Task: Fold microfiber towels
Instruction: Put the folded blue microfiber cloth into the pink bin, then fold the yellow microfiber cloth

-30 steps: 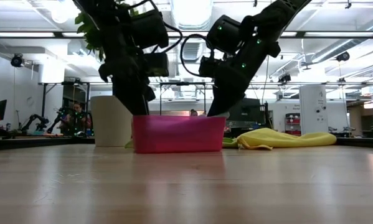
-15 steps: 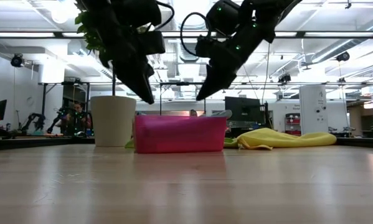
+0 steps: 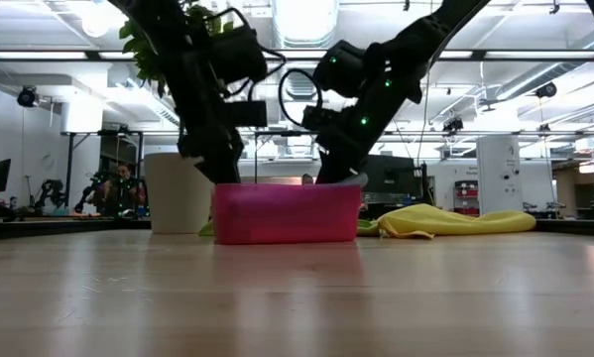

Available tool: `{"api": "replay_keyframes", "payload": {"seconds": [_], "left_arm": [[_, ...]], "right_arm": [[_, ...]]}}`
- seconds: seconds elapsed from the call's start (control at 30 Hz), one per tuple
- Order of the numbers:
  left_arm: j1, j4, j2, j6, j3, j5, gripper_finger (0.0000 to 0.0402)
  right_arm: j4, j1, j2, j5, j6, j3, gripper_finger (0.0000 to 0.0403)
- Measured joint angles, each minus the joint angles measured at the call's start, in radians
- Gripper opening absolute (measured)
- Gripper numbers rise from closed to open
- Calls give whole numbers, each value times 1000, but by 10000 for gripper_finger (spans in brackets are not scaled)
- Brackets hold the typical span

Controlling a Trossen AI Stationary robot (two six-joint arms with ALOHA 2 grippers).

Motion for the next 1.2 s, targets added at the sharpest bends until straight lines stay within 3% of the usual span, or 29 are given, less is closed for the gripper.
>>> {"api": "replay_keyframes", "payload": {"seconds": [0.33,0.9,1.2], "left_arm": [[0,14,47,-31,2,0,40],[-6,-7,-145,-30,9,-7,40],[-94,59,-201,-57,5,-7,40]], "right_arm": [[6,2,39,-5,7,2,8],[-78,1,-123,1,11,9,8],[-391,-5,-244,76,118,10,10]]}}
